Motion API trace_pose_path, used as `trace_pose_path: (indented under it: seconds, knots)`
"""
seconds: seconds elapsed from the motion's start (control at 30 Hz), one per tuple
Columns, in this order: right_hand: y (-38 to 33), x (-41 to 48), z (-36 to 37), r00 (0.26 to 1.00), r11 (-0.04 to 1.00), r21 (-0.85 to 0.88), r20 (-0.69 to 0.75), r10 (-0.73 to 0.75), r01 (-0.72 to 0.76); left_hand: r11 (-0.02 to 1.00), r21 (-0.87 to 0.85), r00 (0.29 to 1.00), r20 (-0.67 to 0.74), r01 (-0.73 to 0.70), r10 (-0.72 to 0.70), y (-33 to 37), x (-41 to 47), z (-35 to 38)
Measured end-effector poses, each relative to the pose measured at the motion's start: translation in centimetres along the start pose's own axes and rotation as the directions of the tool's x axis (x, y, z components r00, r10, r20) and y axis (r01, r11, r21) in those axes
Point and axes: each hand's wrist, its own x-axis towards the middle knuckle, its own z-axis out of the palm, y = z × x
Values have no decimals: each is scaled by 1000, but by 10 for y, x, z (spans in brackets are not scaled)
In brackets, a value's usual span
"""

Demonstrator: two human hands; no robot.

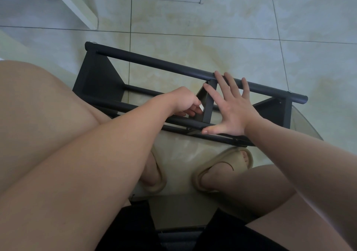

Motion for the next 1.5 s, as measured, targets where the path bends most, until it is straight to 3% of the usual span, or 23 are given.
trace_pose_path:
  seconds: [0.93,1.5]
  knots:
    - [-1,-1,-2,1000,1000,-8,13,6,-6,964,256,997,23,-76,72,0,-9,-1]
    - [0,0,-1,1000,1000,-11,11,1,-1,826,548,992,70,-129,108,-1,-14,-7]
